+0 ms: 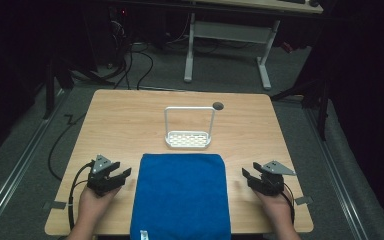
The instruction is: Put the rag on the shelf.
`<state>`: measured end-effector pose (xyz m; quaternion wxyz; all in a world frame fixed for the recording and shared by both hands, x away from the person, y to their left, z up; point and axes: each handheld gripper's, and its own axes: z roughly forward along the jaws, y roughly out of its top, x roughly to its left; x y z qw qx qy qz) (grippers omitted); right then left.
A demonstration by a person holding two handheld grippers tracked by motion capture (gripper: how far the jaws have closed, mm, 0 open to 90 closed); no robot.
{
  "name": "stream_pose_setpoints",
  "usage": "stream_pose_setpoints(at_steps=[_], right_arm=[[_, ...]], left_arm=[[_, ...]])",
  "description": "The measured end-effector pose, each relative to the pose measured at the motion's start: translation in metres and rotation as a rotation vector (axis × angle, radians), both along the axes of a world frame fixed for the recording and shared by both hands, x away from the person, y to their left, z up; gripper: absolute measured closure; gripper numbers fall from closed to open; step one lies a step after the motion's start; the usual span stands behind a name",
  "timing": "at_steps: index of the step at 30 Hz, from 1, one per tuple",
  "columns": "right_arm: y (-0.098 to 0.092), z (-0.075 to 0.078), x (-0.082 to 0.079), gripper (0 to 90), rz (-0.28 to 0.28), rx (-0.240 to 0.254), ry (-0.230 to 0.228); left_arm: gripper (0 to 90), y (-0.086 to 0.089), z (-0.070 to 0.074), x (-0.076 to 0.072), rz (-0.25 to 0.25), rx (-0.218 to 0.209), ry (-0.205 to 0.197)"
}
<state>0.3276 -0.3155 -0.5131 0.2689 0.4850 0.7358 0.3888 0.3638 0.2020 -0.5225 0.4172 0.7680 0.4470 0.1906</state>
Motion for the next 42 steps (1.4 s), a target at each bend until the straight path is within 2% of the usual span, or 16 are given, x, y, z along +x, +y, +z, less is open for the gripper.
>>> stream_pose_setpoints(at_steps=[4,11,12,16,18,19,21,23,26,30,32,33,36,42], right_arm=[[0.003,0.002,-0.001,43.6,0.001,-0.005,-0.014],[0.010,0.004,-0.001,40.9,0.031,-0.043,-0.021],[0.011,0.004,-0.002,40.8,0.030,-0.039,-0.019],[0.014,0.006,-0.001,40.1,0.034,-0.029,0.010],[0.014,0.006,-0.001,39.8,0.037,-0.028,0.010],[0.016,0.006,0.000,37.5,0.061,-0.028,0.019],[0.018,0.006,0.001,36.1,0.074,-0.037,0.032],[0.020,0.006,0.001,36.3,0.091,-0.032,0.040],[0.022,0.007,0.001,36.4,0.097,-0.025,0.035],[0.024,0.007,0.000,36.2,0.100,-0.014,0.030],[0.024,0.007,0.001,36.1,0.102,-0.012,0.026],[0.024,0.007,0.000,36.1,0.104,-0.013,0.025],[0.026,0.006,0.001,36.1,0.110,-0.014,0.031],[0.028,0.004,0.002,37.5,0.118,-0.011,0.048]], left_arm=[[46.6,-0.005,0.003,0.001,-0.014,-0.012,-0.006],[45.4,-0.018,0.006,0.003,-0.033,0.021,-0.031],[45.4,-0.021,0.007,0.003,-0.039,0.024,-0.050],[44.9,-0.029,0.011,0.008,-0.048,0.013,-0.017],[44.8,-0.031,0.012,0.010,-0.049,0.014,-0.007],[42.1,-0.035,0.013,0.014,-0.054,0.013,0.012],[38.8,-0.039,0.013,0.019,-0.063,0.023,0.030],[38.5,-0.043,0.014,0.023,-0.066,0.025,0.025],[38.5,-0.048,0.014,0.030,-0.065,0.004,0.012],[39.4,-0.058,0.009,0.039,-0.071,0.045,0.015],[38.5,-0.062,0.006,0.043,-0.059,0.069,0.016],[37.6,-0.062,0.005,0.046,-0.053,0.068,0.025],[46.5,-0.056,0.003,0.052,-0.043,0.006,0.046],[56.5,-0.052,0.000,0.055,-0.035,0.047,0.036]])
